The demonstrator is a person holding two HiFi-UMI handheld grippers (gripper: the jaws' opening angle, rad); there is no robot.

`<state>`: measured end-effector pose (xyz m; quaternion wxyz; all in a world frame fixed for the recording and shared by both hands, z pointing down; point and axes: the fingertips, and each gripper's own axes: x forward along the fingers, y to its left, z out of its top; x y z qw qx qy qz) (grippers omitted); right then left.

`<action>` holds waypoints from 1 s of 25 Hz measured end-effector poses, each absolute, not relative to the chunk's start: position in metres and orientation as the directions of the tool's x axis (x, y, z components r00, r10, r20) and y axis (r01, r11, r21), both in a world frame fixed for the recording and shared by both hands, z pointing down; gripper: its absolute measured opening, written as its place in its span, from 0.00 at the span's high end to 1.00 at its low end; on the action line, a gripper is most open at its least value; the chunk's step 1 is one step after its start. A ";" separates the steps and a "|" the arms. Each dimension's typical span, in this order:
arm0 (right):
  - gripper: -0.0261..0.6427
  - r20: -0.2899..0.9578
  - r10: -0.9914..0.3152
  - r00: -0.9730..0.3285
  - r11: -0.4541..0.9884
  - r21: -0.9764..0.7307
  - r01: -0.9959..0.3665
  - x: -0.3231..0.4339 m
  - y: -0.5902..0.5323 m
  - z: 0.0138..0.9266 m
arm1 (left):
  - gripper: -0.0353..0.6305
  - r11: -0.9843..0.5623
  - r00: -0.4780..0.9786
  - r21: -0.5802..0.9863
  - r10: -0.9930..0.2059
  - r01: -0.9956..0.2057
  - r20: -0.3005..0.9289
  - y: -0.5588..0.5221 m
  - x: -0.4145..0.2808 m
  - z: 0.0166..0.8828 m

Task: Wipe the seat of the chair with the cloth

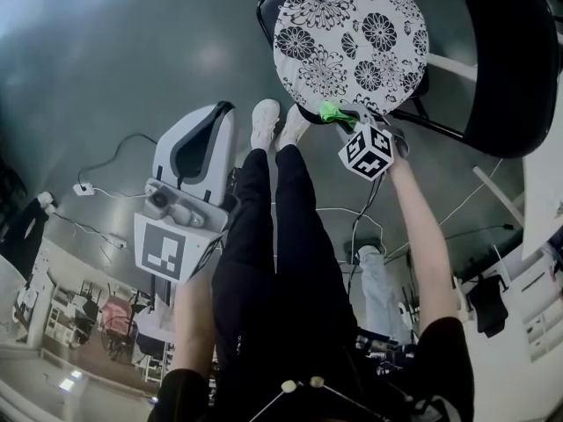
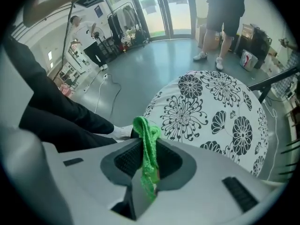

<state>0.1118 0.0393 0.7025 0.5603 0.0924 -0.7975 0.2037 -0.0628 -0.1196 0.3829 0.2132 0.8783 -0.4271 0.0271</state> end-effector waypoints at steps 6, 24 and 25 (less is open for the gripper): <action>0.83 0.932 0.001 -0.362 0.898 -0.160 -0.409 0.124 0.007 0.685 | 0.94 -0.548 0.642 0.363 -0.733 -0.753 0.225 -0.116 -0.059 0.382; 0.83 0.947 -0.259 -0.192 0.710 0.052 -0.702 0.269 -0.170 0.699 | 0.94 -0.555 0.657 0.375 -0.713 -0.743 0.247 -0.120 -0.055 0.395; 0.83 0.945 -0.273 -0.181 0.695 0.063 -0.717 0.274 -0.177 0.698 | 0.94 -0.555 0.660 0.382 -0.712 -0.739 0.242 -0.121 -0.053 0.394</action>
